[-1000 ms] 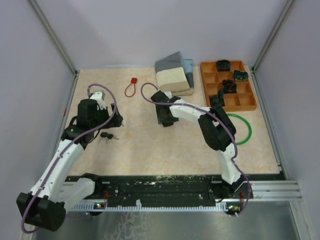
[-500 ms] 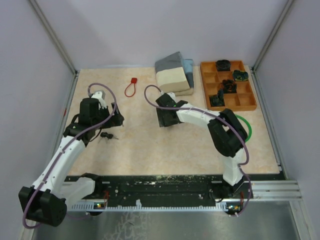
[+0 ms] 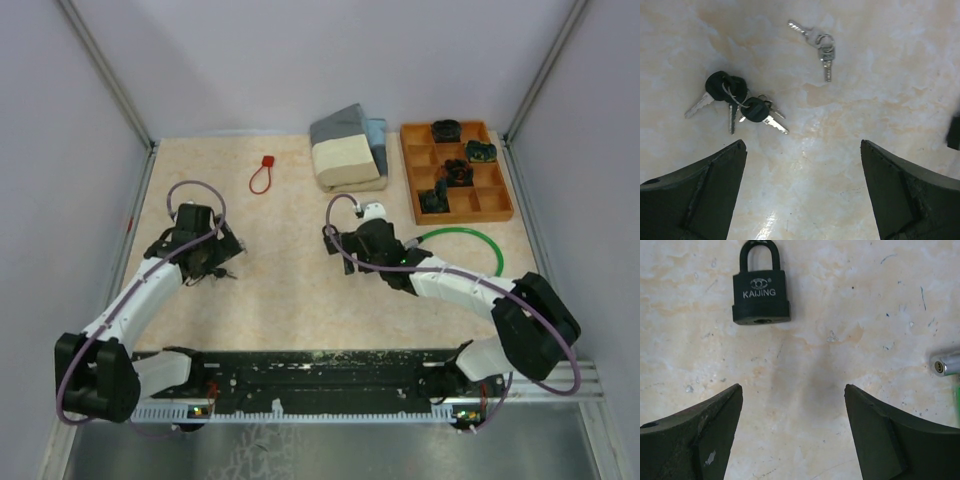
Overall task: Unlock with the key
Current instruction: Move the key to the center of the board.
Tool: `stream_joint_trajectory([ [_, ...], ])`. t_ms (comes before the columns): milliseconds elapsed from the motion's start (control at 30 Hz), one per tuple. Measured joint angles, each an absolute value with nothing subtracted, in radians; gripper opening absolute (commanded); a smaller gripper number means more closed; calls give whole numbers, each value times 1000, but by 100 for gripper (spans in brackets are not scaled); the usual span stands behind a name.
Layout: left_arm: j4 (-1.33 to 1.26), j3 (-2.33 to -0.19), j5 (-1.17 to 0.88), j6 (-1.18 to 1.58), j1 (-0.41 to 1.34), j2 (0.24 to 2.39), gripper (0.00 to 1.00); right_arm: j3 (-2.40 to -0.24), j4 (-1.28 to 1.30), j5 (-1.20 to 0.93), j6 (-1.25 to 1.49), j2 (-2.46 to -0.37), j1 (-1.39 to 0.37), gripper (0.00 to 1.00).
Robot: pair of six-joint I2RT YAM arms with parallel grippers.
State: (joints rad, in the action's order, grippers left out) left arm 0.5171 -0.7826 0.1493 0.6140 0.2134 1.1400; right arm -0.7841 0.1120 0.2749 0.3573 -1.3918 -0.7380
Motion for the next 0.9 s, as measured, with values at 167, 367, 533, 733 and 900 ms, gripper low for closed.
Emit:
stream_joint_trajectory([
  [167,577,-783,237,722,195,1213,96,-706,39,279,348,-1367,-738,82],
  [367,611,-783,305,820,183,1316,88,-635,-49,332,347,-1290,-743,82],
  [533,612,-812,350,837,165,1417,70,-633,-80,375,340,-1282,-744,82],
  [733,588,-868,376,822,139,1499,56,-627,-90,397,340,-1282,-744,82],
  [900,569,-879,379,812,131,1541,45,-625,-91,401,338,-1282,-744,82],
])
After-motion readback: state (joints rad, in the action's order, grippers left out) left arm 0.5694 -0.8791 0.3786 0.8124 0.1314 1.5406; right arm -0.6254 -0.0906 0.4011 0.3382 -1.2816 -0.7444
